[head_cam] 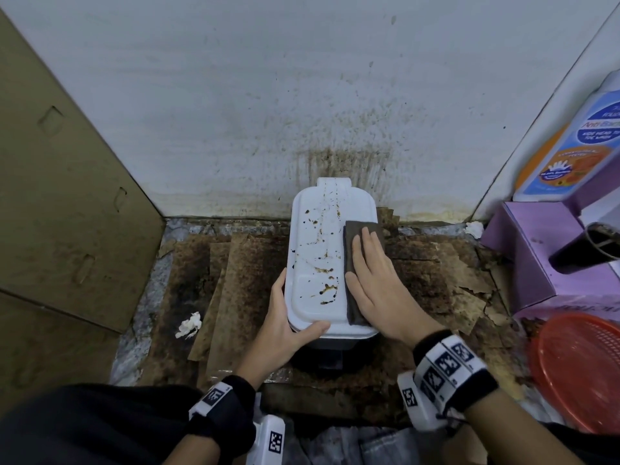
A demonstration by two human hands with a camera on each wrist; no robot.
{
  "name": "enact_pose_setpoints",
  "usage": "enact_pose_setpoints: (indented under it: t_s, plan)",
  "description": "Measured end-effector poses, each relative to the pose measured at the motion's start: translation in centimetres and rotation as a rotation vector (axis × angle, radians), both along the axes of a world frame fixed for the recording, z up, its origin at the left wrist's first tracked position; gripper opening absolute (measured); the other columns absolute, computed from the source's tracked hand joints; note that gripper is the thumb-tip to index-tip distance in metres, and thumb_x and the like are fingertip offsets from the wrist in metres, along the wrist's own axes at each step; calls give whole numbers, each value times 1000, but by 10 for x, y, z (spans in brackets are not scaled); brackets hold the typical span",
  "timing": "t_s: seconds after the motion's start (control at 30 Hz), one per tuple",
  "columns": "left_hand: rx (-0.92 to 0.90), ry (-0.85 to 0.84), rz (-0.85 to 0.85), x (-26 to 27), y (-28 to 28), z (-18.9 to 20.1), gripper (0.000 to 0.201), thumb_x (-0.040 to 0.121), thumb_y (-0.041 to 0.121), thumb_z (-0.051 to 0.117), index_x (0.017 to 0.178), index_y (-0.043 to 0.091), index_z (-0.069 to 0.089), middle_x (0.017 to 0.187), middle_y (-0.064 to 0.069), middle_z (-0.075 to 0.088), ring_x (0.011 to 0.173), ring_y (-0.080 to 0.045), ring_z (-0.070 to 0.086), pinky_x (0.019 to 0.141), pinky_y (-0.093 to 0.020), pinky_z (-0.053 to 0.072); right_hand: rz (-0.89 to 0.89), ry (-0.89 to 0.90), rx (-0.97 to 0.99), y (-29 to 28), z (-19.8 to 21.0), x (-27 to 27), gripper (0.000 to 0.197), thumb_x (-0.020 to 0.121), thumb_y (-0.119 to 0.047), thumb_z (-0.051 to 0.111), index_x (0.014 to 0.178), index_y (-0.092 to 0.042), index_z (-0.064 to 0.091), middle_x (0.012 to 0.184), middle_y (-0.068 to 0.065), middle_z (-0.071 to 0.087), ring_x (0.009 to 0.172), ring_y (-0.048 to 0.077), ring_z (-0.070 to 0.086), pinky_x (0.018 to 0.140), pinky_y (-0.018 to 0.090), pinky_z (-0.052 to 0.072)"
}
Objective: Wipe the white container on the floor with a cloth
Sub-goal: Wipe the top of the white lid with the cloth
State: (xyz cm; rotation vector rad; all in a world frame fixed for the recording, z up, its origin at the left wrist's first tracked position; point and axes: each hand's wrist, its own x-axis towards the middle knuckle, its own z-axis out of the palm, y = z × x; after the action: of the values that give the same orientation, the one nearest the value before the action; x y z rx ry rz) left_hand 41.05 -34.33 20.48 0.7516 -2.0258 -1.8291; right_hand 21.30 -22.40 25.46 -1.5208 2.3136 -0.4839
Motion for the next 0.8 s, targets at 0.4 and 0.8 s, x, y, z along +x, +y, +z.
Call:
enact_pose_setpoints:
  t_s: [0.4,0.8]
  plan:
    - [48,-13,-1,3,-1,0,110,88,34,85,162,46,4,164,27,32,148,6,37,110,-11,41,63,186,221,-115,19,-103,67,109,-45,8,163,-9,-7,171,10,-14,159,24,-11,127,44,-2]
    - [76,-34,-38,5,-4,0,114,87,36,85,163,44,0,160,33,36,147,5,40,116,-21,42,126,182,222,-74,21,-83,63,111,-38,13,160,-7,-12,169,11,-20,157,23,-17,129,43,0]
